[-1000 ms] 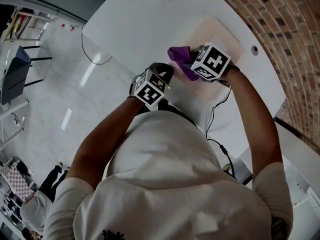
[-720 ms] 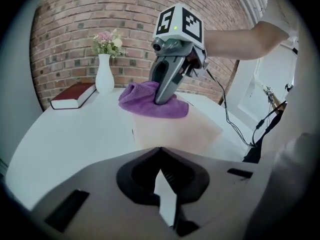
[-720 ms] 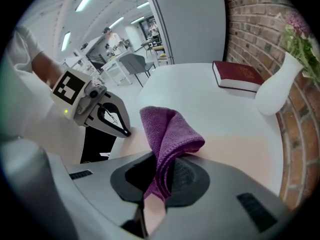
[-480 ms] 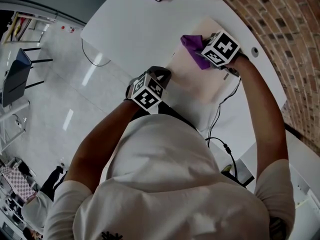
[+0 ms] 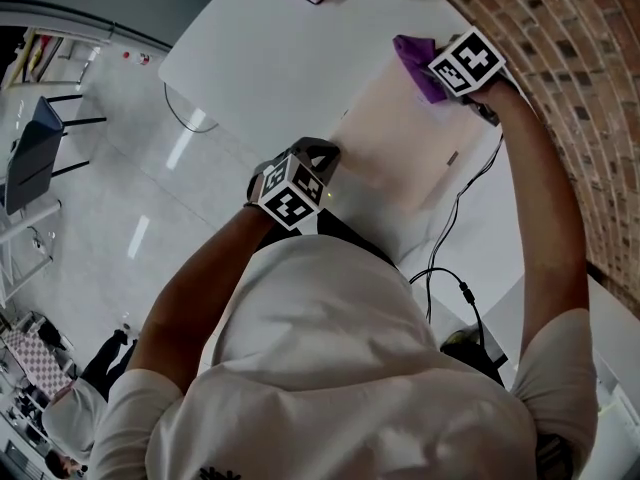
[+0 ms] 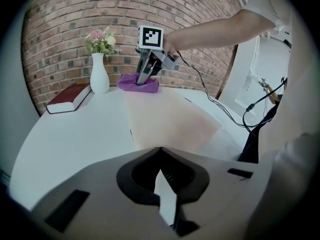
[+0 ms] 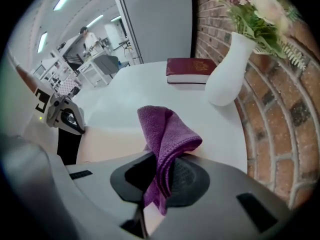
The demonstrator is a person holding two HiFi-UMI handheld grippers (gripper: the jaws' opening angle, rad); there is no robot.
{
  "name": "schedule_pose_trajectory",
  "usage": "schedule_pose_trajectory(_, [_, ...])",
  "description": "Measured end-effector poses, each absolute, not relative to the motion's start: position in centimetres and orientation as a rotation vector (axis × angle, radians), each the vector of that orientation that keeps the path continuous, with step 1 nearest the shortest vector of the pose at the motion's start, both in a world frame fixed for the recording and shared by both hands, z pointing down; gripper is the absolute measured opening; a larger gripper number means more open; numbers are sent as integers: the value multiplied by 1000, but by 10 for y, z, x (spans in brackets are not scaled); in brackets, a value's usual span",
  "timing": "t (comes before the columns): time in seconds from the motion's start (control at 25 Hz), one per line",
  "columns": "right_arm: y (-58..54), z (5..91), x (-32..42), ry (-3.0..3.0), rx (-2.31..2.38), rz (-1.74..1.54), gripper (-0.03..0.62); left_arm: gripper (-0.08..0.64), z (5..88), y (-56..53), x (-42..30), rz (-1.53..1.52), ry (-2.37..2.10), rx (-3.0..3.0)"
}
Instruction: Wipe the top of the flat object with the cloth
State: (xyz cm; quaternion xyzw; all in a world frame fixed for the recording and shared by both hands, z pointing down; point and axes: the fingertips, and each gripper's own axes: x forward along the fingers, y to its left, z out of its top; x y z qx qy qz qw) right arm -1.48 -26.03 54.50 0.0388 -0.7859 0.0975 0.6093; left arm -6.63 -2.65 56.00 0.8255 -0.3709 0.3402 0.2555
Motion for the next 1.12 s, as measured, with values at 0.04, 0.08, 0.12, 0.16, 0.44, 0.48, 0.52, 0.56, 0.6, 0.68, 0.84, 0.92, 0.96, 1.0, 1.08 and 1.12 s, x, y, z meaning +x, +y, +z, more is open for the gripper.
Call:
schedule_pose_trajectory(0.04, [-269,545,-13,-1817,113,223,75,23,560,-27,-66,928,-1005,2241])
schedule_pose_trajectory(0.08, [-276,546,-11,-1819,136,221,74,23,560,-28,-65,930,-1003,2241])
schedule_pose_trajectory(0.12, [-283,546,-9,-1821,160,215,75,23,561,-28,-65,931,-1001,2239])
schedule_pose_trajectory(0.16, [-288,545,-8,-1825,184,205,74,23,561,-28,-65,931,-998,2237])
schedule_pose_trajectory(0.44, [-270,523,-7,-1882,181,149,74,23,561,-26,-66,916,-979,2219])
schedule_pose_trajectory(0.48, [-258,519,-9,-1892,144,147,74,23,561,-26,-66,913,-976,2217])
schedule_pose_trajectory(0.52, [-244,515,-11,-1901,103,144,74,23,561,-26,-66,912,-973,2217])
schedule_pose_trajectory(0.56, [-229,511,-12,-1910,63,141,74,23,561,-26,-65,913,-969,2217])
schedule_pose_trajectory(0.6, [-212,507,-13,-1918,27,142,74,23,561,-25,-65,917,-965,2216])
schedule_pose_trajectory(0.68, [-176,501,-15,-1931,-49,155,74,23,561,-25,-65,922,-957,2215])
schedule_pose_trajectory(0.84, [-100,498,-13,-1927,-209,203,74,23,561,-24,-61,924,-943,2221])
schedule_pose_trajectory(0.92, [-66,500,-15,-1925,-277,237,74,23,561,-22,-62,935,-936,2223])
schedule_pose_trajectory(0.96, [-52,502,-17,-1923,-305,251,74,23,561,-22,-62,942,-934,2225])
schedule_pose_trajectory(1.0, [-41,505,-17,-1918,-329,261,74,23,561,-23,-63,948,-932,2228])
schedule_pose_trajectory(1.08, [-24,515,-15,-1896,-365,274,74,23,561,-23,-62,954,-929,2232])
schedule_pose_trajectory(1.12, [-20,520,-13,-1883,-374,274,74,23,561,-23,-62,955,-928,2233])
